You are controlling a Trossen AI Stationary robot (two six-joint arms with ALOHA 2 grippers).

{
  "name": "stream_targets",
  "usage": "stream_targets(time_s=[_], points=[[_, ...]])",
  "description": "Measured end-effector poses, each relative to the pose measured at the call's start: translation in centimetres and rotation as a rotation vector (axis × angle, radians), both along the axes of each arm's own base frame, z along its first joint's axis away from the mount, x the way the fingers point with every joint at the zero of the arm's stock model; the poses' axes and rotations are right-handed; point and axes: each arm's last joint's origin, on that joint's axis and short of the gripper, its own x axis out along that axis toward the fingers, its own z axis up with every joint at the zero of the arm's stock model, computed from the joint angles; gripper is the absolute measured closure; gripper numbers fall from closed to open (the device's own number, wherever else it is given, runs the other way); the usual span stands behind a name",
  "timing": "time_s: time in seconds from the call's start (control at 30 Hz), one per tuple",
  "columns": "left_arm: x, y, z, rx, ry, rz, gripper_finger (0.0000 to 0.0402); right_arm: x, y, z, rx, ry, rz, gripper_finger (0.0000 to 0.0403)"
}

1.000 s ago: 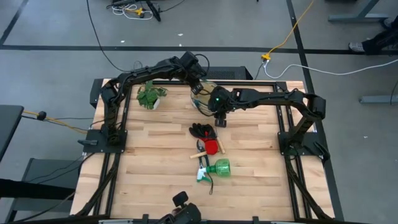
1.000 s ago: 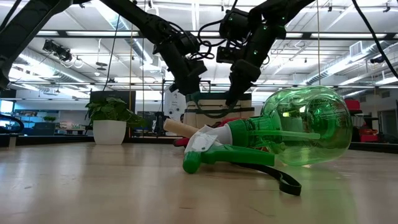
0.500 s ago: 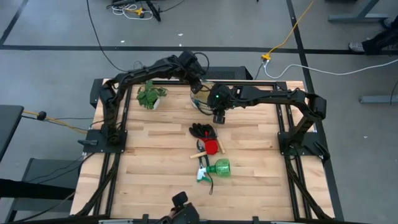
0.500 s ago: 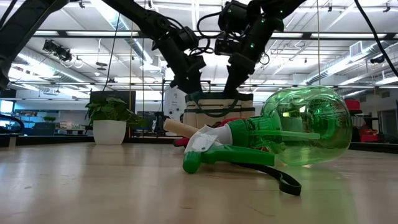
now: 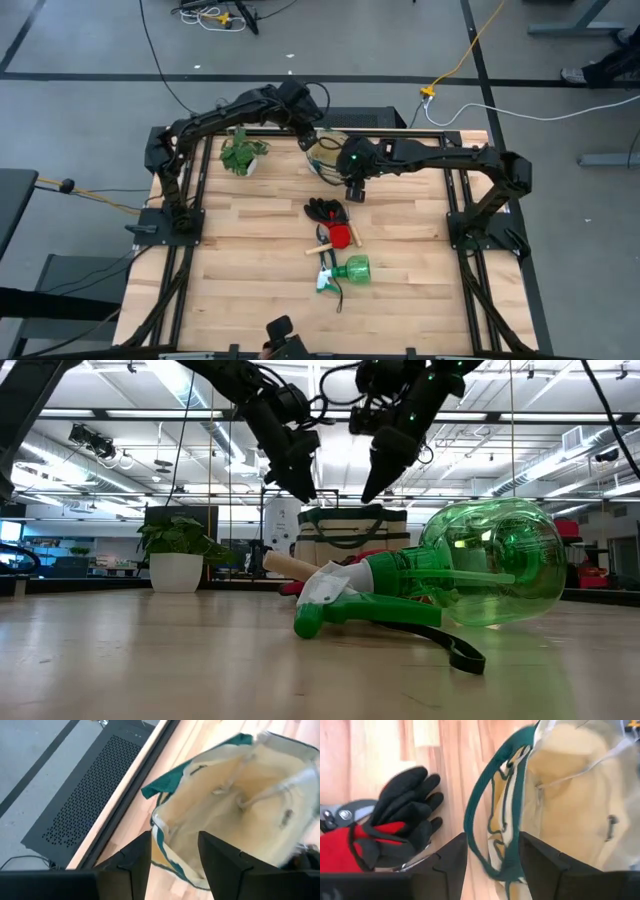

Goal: Pick & Place Garden tools in Gardening bag
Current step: Put the red gloves into the gardening bag

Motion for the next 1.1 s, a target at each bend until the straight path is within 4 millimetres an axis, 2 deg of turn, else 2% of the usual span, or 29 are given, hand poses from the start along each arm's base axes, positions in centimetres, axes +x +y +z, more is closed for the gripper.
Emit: stream_targets(time_s=[0.2, 0.33, 0.87, 1.1], points=[[-0.9, -1.2, 1.1, -0.022, 0.03, -0.018, 0.0232, -1.3, 0.4, 2.3, 0.022, -0.086, -0.038, 0.0225], [-1.3, -2.4, 1.4, -0.056, 0.071, -0.048, 0.0232, -2.0, 1.2, 3.2, 0.047, -0.1, -0.043, 0.0225], [-0.5, -8.2, 1.0, -0.164, 0.234, -0.222, 0.0232, -2.1, 6.7, 3.0, 0.149, -0.034, -0.004, 0.0225], [-0.7, -11.3, 2.6, -0.14, 0.222, -0.299, 0.0232, -2.3, 8.0, 2.7, 0.227, -0.014, -0.084, 0.0225]])
